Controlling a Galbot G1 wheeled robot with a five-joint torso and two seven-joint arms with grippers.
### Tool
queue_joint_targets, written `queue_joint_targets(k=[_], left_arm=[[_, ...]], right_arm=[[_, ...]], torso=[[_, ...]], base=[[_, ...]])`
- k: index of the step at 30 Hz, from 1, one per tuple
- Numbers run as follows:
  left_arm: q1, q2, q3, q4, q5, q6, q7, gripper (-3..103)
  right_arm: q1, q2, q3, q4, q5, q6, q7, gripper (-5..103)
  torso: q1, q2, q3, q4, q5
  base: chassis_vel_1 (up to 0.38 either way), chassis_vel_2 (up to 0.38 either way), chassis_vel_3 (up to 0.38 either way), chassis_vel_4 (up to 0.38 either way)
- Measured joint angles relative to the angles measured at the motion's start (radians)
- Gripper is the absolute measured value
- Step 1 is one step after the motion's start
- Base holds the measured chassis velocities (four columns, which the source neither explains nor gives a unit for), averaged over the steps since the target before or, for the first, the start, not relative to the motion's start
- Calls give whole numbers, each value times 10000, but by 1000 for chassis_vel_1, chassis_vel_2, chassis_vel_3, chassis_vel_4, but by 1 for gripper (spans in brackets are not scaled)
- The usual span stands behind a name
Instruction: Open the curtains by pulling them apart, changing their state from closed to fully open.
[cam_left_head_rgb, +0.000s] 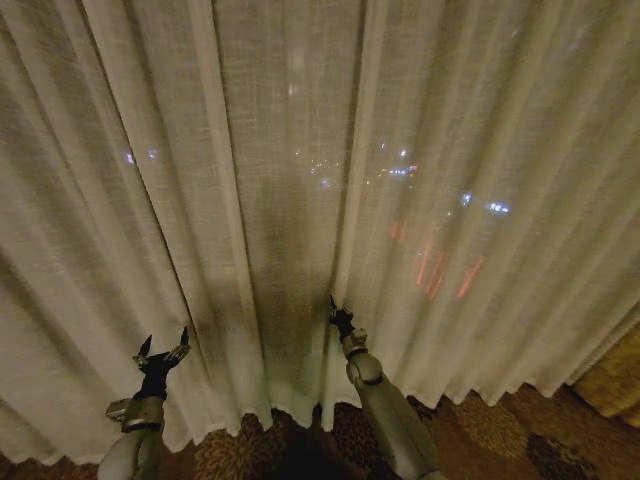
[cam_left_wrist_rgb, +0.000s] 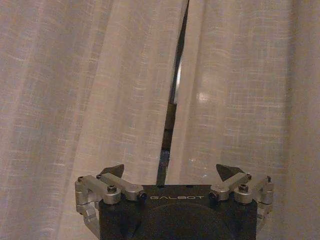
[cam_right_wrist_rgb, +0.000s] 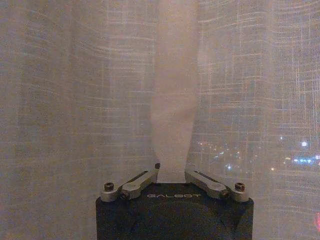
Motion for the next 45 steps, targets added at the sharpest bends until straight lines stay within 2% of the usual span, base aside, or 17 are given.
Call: queue_joint_targets(k=[14,45], left_arm=[[0,0,2,0,0,0,0,100],[0,0,1,0,0,0,0,100]], right_arm=[[100,-114,170,-199,75,64,-332,0],[-25,-190,374,-301,18,253,-560,0]], torso=[[0,0,0,-1,1],[0,0,0,-1,-1]], base=[[-180,-182,185,176],[-339,-347,346,344]])
